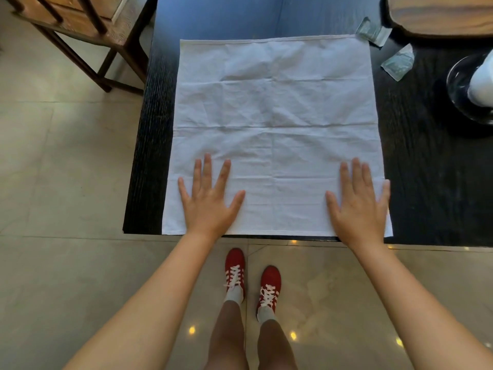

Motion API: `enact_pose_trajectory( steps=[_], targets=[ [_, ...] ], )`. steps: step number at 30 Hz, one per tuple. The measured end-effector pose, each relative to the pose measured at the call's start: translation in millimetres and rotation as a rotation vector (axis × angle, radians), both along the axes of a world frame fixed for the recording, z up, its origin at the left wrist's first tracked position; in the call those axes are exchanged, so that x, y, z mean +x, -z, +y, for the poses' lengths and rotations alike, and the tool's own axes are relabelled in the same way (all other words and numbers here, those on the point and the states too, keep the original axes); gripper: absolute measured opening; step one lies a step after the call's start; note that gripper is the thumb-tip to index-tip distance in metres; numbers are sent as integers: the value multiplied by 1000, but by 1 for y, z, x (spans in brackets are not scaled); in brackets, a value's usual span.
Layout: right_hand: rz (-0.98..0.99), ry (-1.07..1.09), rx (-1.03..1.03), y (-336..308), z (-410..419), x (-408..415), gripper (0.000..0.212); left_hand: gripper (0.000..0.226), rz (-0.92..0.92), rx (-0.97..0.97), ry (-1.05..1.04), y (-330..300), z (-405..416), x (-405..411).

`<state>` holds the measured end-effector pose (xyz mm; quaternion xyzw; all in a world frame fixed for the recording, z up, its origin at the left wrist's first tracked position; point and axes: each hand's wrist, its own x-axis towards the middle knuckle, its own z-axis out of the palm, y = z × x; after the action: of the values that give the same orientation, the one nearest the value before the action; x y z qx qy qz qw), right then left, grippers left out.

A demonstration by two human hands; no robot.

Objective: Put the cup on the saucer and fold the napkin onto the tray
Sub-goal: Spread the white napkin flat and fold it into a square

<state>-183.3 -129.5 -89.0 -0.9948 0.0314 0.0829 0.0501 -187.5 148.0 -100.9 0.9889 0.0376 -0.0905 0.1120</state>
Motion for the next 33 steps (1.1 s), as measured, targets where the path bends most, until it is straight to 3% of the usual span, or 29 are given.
enact_pose_trajectory(
  steps=[4,7,8,10,12,14,17,25,33],
  targets=[
    [-9,71,-45,-5,-19,3,70,68,-8,43,-179,-2,12,4],
    [-14,64,-49,-6,-17,2,70,66,-99,-47,-406,-10,1,17],
    [-15,62,-55,-6,-17,2,70,65,-150,-59,-363,-13,-7,23],
    [-17,65,-64,-5,-18,2,69,66,-207,-13,-69,-17,-34,35],
    [-14,66,-64,-4,-17,2,70,68,-196,49,244,-16,-61,44],
    [-5,70,-70,-4,-17,3,71,70,-131,60,381,-9,-79,55],
    [1,68,-80,-3,-18,4,70,73,-50,51,409,1,-76,78],
    [33,85,-30,-6,-18,6,69,76,-46,47,267,2,19,171],
    [125,109,-26,-16,-15,9,73,79,-43,45,284,2,52,255]
  ],
)
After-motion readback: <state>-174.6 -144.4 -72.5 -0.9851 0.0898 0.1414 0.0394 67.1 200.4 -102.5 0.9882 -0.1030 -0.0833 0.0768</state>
